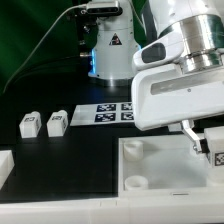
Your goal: Assemble one leg
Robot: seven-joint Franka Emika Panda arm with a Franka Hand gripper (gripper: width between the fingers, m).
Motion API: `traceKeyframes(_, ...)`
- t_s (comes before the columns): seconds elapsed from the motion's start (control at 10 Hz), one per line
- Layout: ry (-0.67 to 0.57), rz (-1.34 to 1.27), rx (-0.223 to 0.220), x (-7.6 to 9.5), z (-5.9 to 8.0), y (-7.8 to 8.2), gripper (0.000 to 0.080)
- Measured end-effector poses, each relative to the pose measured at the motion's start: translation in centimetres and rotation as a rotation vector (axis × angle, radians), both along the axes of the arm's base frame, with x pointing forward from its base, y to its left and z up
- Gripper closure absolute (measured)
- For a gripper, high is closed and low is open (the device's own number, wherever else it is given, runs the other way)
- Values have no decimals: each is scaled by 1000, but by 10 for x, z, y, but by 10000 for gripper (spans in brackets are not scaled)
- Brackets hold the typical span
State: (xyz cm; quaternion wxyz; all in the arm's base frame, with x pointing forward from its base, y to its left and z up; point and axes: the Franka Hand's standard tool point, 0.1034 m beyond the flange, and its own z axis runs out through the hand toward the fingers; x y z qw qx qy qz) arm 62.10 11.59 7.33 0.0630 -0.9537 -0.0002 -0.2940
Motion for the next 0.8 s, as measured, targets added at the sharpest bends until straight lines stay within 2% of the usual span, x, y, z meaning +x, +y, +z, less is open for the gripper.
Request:
traceKeyframes(0.1,12,2,0,-2,-2,0,505)
traceKeyframes(0.2,12,2,0,-2,-2,0,309)
traceKeyframes(0.3,12,2,0,-2,-3,0,203)
traceKeyframes(0.4,13,2,0,-2,-3,0,203)
traceKeyframes(0.5,13,2,0,-2,-3,0,159)
traceKeyframes(0.8,13,2,0,-2,-3,0,152)
